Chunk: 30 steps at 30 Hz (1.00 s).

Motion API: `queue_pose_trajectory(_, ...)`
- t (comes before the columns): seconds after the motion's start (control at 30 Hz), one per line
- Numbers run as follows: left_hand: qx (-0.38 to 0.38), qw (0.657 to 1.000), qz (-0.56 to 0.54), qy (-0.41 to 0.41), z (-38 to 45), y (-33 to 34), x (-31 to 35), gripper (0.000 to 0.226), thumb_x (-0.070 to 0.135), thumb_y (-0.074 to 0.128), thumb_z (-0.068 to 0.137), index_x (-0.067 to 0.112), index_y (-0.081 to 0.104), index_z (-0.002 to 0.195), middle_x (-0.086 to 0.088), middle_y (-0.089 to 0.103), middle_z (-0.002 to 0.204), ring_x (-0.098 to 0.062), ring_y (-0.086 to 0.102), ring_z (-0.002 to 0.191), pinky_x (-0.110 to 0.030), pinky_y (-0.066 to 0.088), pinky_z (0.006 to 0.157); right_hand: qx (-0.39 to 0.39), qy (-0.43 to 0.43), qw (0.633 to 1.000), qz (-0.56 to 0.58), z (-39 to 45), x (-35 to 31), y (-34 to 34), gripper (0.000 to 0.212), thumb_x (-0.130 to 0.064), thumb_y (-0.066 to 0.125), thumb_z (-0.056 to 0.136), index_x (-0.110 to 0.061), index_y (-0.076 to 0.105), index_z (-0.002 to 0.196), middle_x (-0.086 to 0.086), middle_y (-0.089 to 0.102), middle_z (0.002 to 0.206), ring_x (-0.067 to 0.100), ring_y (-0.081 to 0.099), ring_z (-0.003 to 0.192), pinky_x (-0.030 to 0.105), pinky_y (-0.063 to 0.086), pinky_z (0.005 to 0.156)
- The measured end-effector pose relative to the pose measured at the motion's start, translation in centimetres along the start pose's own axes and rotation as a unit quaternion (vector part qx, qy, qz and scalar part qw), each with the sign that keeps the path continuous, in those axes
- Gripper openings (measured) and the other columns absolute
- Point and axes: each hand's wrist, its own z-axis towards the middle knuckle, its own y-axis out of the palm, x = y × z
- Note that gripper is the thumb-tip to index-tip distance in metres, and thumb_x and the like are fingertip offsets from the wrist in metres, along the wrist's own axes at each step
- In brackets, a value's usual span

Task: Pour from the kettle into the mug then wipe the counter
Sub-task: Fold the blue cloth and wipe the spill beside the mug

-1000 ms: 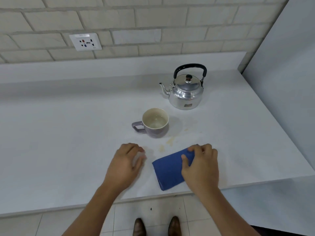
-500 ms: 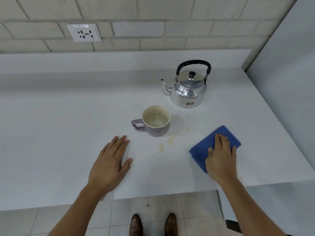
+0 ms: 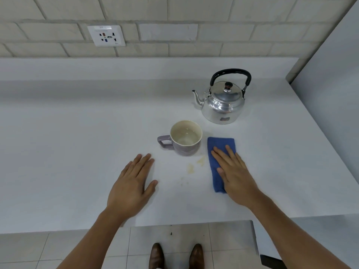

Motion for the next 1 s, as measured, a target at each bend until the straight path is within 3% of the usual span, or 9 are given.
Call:
queue_pose_trajectory(0.13, 0.003, 1.000, 0.001, 0.002, 0.0, 0.0, 0.0, 0.070, 0.061, 0.025, 0.105, 0.025, 0.024, 0.165, 0.012, 0.015, 0.174, -0.008, 0.002, 0.162, -0.034, 0.009, 0.131, 0.021, 0.105, 0.994, 0.024, -2.3, 4.3, -1.3, 0.056, -0.032, 0.029, 0.108, -0.013, 0.021, 0.160, 0.002, 0.014, 0.168, 0.021, 0.007, 0.157, 0.041, 0.009, 0.126)
queue_pose_trajectory(0.27, 0.003, 1.000, -0.004, 0.003, 0.0, 0.0, 0.0, 0.070, 0.059, 0.027, 0.105, 0.024, 0.025, 0.165, 0.011, 0.016, 0.174, -0.009, 0.004, 0.162, -0.035, 0.010, 0.131, 0.008, 0.199, 0.980, 0.004, 2.4, 4.9, -2.0, 0.061, -0.029, 0.033, 0.108, -0.008, 0.010, 0.161, 0.009, 0.004, 0.170, 0.025, 0.000, 0.157, 0.035, 0.000, 0.126)
queue_pose_trajectory(0.43, 0.003, 1.000, 0.000, 0.003, 0.0, 0.0, 0.1, 0.069, 0.059, 0.027, 0.105, 0.024, 0.025, 0.165, 0.010, 0.017, 0.174, -0.010, 0.005, 0.162, -0.035, 0.011, 0.131, 0.000, 0.146, 0.989, 0.002, 5.8, -0.8, -0.6, 0.062, -0.029, 0.034, 0.107, -0.007, 0.012, 0.161, 0.009, 0.006, 0.170, 0.027, 0.001, 0.157, 0.042, 0.006, 0.127)
queue_pose_trajectory(0.67, -0.001, 1.000, -0.002, 0.003, 0.0, 0.0, 0.0, 0.070, 0.060, 0.026, 0.105, 0.024, 0.023, 0.165, 0.011, 0.015, 0.175, -0.008, 0.002, 0.162, -0.032, 0.007, 0.131, -0.043, 0.019, 0.999, -0.016, -3.7, -2.9, 1.1, 0.058, -0.043, 0.014, 0.107, -0.024, 0.006, 0.160, -0.011, 0.001, 0.170, 0.005, -0.009, 0.155, 0.030, 0.000, 0.125)
queue_pose_trajectory(0.8, -0.003, 1.000, 0.004, 0.005, 0.0, 0.0, -0.1, 0.071, 0.061, 0.024, 0.105, 0.024, 0.022, 0.165, 0.010, 0.014, 0.175, -0.009, 0.003, 0.162, -0.034, 0.009, 0.131, -0.002, 0.116, 0.993, -0.002, -4.5, -0.1, -0.4, 0.056, -0.029, 0.032, 0.107, -0.016, 0.016, 0.159, -0.003, 0.011, 0.169, 0.014, 0.001, 0.157, 0.039, 0.010, 0.127)
queue_pose_trajectory(0.9, -0.005, 1.000, 0.001, 0.008, 0.1, -0.1, -0.1, 0.072, 0.062, 0.022, 0.105, 0.024, 0.023, 0.165, 0.011, 0.014, 0.175, -0.010, 0.004, 0.162, -0.034, 0.010, 0.131, 0.018, 0.173, 0.985, -0.016, -1.9, -2.1, 0.4, 0.059, -0.021, 0.038, 0.107, -0.007, 0.014, 0.159, 0.008, 0.008, 0.170, 0.025, 0.000, 0.157, 0.036, 0.001, 0.126)
queue_pose_trajectory(1.0, -0.014, 1.000, -0.007, 0.017, 0.1, -0.3, -0.5, 0.073, 0.063, 0.024, 0.104, 0.025, 0.020, 0.166, 0.011, 0.011, 0.175, -0.009, 0.001, 0.162, -0.033, 0.007, 0.131, 0.018, 0.171, 0.985, 0.001, -0.3, -6.5, 1.8, 0.062, -0.025, 0.033, 0.107, -0.005, 0.008, 0.160, 0.007, 0.000, 0.170, 0.025, -0.007, 0.156, 0.035, -0.004, 0.125)
